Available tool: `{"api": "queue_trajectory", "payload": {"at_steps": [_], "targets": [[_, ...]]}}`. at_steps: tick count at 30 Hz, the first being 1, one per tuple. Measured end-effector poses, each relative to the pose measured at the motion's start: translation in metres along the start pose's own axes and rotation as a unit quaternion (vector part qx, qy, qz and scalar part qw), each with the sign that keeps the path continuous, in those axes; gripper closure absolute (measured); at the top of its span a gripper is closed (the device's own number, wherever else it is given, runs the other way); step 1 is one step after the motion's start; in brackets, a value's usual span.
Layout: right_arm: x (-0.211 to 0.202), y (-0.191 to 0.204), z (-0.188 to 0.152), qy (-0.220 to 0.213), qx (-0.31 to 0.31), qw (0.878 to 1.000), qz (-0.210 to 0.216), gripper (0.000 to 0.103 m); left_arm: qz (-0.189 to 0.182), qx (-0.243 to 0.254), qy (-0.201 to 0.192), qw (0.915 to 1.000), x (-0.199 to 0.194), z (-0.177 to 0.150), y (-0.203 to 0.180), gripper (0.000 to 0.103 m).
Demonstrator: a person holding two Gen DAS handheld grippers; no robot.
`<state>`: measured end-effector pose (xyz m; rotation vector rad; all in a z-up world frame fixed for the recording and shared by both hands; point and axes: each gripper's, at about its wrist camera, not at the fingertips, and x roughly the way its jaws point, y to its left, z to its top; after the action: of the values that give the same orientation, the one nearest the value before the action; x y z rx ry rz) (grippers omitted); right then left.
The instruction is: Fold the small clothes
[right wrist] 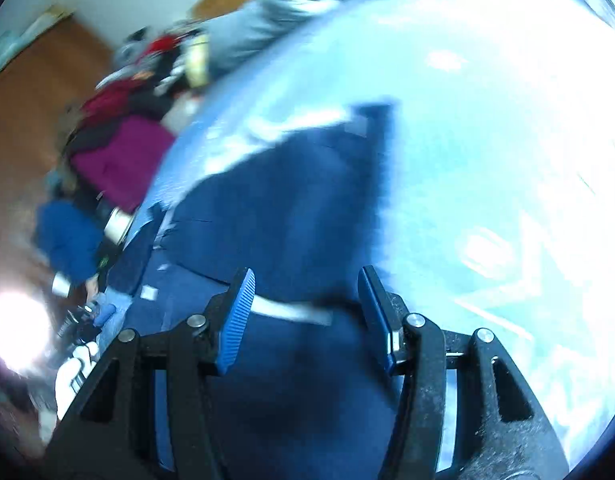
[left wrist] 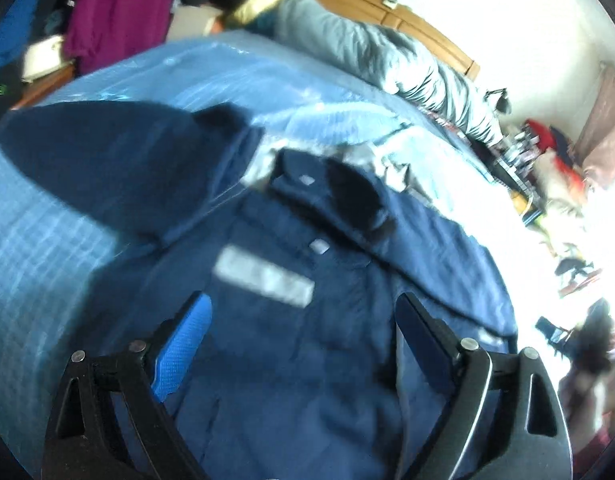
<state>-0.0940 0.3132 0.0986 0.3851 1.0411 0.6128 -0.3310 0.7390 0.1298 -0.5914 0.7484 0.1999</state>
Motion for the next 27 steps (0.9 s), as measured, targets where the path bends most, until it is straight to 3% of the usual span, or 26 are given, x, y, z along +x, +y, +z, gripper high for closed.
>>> {"api": "queue_trajectory", "payload": {"at_steps": [5,10,16,17,18,19,23,27], "targets": [[-0.004,-0.004,-0.008,-0.008,-0.034,0.999,-0.028,0.057,-0.040,-0.012,0.027,0.9988,0.043,0.028,-0.004,0.033],[0.013,0.011,-0.003,0.007,-0.110,0.992,-0.055,0.060,-0.048,-0.024,0.066,0.9964,0.076,0.040,-0.007,0.035],[0.041,0.009,-0.010,0.031,-0.188,0.979,-0.075,0.055,-0.037,-0.032,0.075,0.9959,0.086,0.035,-0.006,0.035],[0.047,0.006,-0.012,0.038,-0.196,0.976,-0.085,0.058,-0.035,-0.033,0.077,0.9959,0.087,0.034,-0.005,0.035],[0.054,0.004,-0.014,0.047,-0.199,0.975,-0.090,0.090,-0.034,-0.034,0.079,0.9957,0.090,0.033,-0.004,0.035],[0.057,0.000,-0.016,0.054,-0.192,0.975,-0.093,0.097,-0.033,-0.036,0.080,0.9956,0.093,0.033,-0.004,0.035],[0.041,-0.034,-0.020,0.022,-0.114,0.993,-0.036,0.100,-0.038,-0.042,0.077,0.9954,0.093,0.033,-0.003,0.035],[0.050,-0.032,-0.023,0.033,-0.122,0.991,-0.036,0.100,-0.037,-0.054,0.077,0.9949,0.105,0.037,0.001,0.034]]}}
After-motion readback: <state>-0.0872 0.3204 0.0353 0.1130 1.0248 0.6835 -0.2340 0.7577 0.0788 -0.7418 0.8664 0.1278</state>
